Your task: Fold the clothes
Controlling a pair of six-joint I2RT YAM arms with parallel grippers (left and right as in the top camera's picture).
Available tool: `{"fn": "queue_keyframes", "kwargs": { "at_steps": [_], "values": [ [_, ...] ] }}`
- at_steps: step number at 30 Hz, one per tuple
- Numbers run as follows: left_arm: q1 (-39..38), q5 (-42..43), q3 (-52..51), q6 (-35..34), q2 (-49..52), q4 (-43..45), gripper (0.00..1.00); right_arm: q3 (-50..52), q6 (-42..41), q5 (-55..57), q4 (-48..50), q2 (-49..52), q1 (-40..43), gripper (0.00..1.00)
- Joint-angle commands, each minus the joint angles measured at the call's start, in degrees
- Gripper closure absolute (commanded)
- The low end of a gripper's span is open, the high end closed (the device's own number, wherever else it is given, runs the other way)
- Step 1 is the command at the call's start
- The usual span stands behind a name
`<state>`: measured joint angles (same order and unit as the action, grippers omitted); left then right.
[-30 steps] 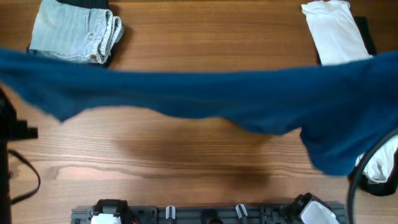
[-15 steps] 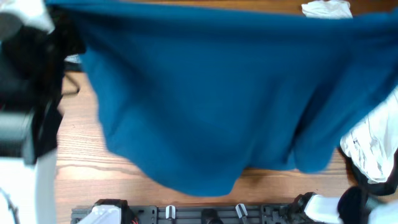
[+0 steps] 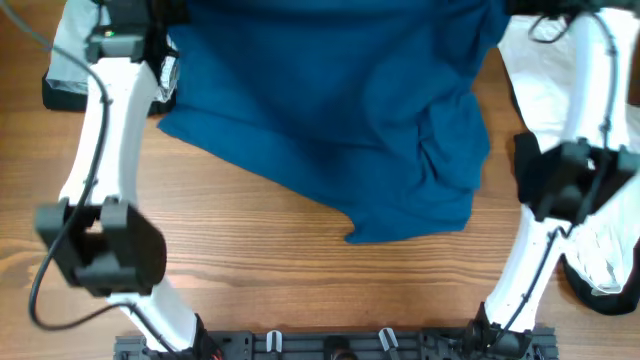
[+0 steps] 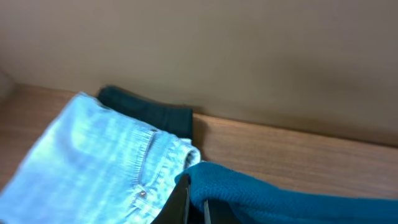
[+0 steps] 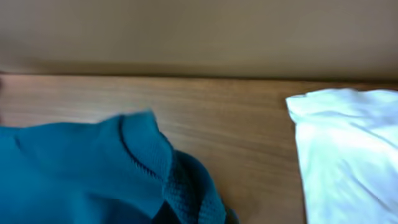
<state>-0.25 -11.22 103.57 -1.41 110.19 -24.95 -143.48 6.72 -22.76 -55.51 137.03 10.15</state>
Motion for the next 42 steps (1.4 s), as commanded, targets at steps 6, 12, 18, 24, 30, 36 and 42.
{"fn": "queue_keyframes", "kwargs": {
  "at_steps": [6, 12, 18, 24, 30, 36, 42],
  "values": [
    [0.37, 3.76, 0.37, -0.35, 6.23, 6.27, 0.96, -0.59, -1.36, 7.10, 7.26, 4.63, -4.15, 0.96],
    [-0.31, 4.17, 0.37, -0.33, 6.43, 5.86, 0.96, -0.61, -2.43, 7.34, 5.16, 3.80, -4.00, 0.96],
    [-0.66, 4.13, 0.37, -0.35, 6.29, 4.70, 0.96, -0.61, -2.38, 7.43, 2.64, 0.72, -3.30, 0.96],
    [-0.22, 4.17, 0.37, -0.35, 7.82, 15.19, 0.96, -0.59, -4.26, 10.27, 8.37, 1.77, -3.32, 0.96],
    [-1.25, 4.20, 0.37, -0.39, 10.91, 24.33, 0.96, -0.48, -5.86, 11.85, 13.79, 3.63, -3.32, 0.96],
    [-1.44, 4.20, 0.37, -0.42, 14.80, 24.83, 0.96, -0.44, -5.90, 11.85, 15.89, 5.88, -3.41, 0.96],
    [-1.51, 4.17, 0.37, -0.42, 17.14, 26.80, 0.94, -0.44, -8.41, 12.50, 17.35, 8.96, -3.43, 0.95]
  ]
}}
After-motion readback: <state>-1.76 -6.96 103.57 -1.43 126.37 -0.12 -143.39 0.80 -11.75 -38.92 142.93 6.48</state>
